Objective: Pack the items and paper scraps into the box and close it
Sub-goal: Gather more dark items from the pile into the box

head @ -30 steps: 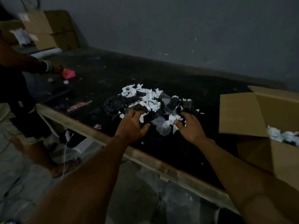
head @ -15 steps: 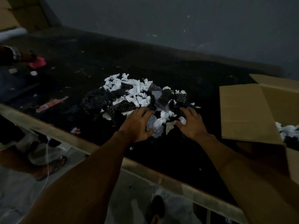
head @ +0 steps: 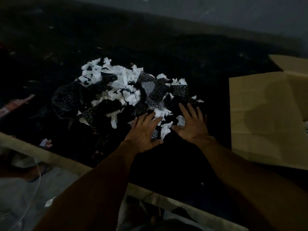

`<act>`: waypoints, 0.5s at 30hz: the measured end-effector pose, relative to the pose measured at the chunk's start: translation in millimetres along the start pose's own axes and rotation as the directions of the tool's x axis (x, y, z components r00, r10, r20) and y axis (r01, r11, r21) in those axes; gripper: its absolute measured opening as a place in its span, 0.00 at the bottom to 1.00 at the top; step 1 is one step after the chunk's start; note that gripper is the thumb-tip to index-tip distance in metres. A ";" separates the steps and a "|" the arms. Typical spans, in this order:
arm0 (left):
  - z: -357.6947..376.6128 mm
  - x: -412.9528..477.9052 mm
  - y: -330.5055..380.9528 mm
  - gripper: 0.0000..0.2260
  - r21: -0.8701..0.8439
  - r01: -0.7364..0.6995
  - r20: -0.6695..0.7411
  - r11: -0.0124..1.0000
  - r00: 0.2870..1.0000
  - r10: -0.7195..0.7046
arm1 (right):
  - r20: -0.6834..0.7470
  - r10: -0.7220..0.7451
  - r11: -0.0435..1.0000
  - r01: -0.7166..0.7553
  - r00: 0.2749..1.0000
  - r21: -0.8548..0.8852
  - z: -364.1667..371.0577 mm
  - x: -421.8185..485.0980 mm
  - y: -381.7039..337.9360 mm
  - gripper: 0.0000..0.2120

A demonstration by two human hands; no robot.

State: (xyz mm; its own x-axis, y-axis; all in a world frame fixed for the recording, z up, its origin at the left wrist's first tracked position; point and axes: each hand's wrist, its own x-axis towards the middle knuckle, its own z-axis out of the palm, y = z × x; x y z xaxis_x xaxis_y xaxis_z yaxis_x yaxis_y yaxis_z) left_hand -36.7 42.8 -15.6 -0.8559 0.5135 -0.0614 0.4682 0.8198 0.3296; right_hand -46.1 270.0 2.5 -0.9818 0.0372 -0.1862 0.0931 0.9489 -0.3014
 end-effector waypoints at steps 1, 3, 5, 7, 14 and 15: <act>5.3 1.9 -1.4 0.36 -0.026 0.001 0.018 1.000 1.000 -0.001 | 0.023 0.005 1.000 -0.006 1.000 0.010 4.4 1.3 1.4 0.43; 17.9 3.5 -3.3 0.35 -0.071 0.016 0.039 0.997 0.999 -0.013 | 0.017 -0.007 1.000 0.007 1.000 0.011 18.0 -0.2 3.8 0.42; 31.1 3.3 -4.5 0.30 -0.072 -0.015 -0.045 0.997 0.999 0.012 | -0.084 -0.049 0.999 0.050 0.995 0.004 31.4 -5.4 3.3 0.40; 42.2 4.6 -5.0 0.20 -0.067 -0.056 -0.201 0.996 0.979 0.042 | -0.193 -0.059 0.998 0.063 0.979 0.016 41.7 -7.1 4.7 0.33; 53.2 8.0 -4.4 0.13 -0.113 0.039 -0.407 0.993 0.910 -0.082 | -0.460 -0.130 0.965 0.218 0.879 0.143 55.5 -6.6 12.9 0.15; 53.8 8.2 -4.3 0.14 -0.113 0.058 -0.405 0.992 0.909 -0.099 | -0.455 -0.109 0.963 0.207 0.884 0.172 54.3 -7.5 9.9 0.14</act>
State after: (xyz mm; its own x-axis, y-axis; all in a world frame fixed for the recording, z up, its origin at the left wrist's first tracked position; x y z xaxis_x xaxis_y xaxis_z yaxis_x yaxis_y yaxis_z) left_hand -33.9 57.1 -68.2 -0.9134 0.2825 0.2932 0.3900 0.8141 0.4303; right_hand -28.8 262.1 -49.8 -0.9531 0.0722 0.2938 -0.0854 0.8675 -0.4901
